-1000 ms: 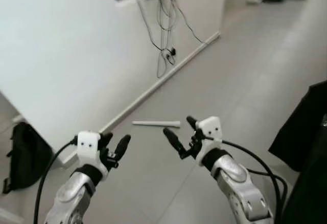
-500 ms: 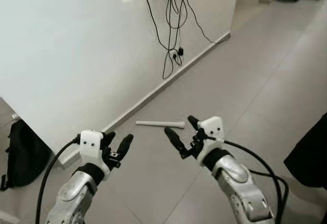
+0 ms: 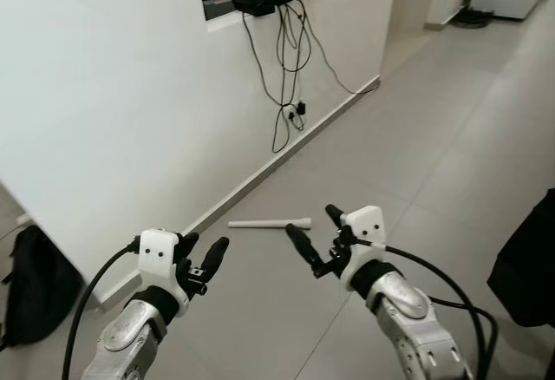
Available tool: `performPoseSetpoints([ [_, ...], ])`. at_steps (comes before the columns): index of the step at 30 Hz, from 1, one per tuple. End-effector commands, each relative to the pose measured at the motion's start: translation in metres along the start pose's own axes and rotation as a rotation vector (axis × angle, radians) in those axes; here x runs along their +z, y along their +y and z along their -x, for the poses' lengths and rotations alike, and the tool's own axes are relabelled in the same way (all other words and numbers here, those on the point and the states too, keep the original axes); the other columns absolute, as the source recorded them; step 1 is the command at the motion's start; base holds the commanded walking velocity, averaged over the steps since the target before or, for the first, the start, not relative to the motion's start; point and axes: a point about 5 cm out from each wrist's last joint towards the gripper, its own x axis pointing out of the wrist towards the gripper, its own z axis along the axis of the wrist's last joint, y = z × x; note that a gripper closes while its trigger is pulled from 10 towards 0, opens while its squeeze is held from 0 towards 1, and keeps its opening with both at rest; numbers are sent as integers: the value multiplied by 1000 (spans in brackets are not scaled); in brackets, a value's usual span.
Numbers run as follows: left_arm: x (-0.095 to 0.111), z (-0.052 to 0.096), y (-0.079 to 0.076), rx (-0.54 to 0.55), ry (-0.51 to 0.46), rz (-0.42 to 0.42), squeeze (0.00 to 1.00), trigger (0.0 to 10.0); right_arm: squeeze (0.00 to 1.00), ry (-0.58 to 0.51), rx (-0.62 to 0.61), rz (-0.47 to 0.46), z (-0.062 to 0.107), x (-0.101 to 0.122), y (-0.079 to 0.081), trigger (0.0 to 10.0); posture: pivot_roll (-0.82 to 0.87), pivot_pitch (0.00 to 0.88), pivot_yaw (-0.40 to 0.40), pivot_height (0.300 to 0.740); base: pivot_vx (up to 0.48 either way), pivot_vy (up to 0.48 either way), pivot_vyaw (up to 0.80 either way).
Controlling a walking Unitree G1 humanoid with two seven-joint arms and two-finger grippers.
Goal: Building children table
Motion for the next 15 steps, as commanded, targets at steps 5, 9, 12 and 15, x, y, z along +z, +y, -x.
performPoseSetpoints([
  [5,-1,2,1,-2,19,-17,0,10000,0,8,-2,-2,2,0,-1,10000,-56,123,66,740,386,0,0],
  [9,-1,2,0,-2,18,-15,0,10000,0,8,-5,0,2,0,-2,10000,-56,124,64,740,386,0,0],
  [12,-1,2,0,-2,17,-12,0,10000,0,9,-10,2,1,0,-3,10000,-56,123,64,740,386,0,0],
  [15,-1,1,0,-2,17,-11,0,10000,0,10,-13,3,1,0,-3,10000,-56,123,64,740,386,0,0],
])
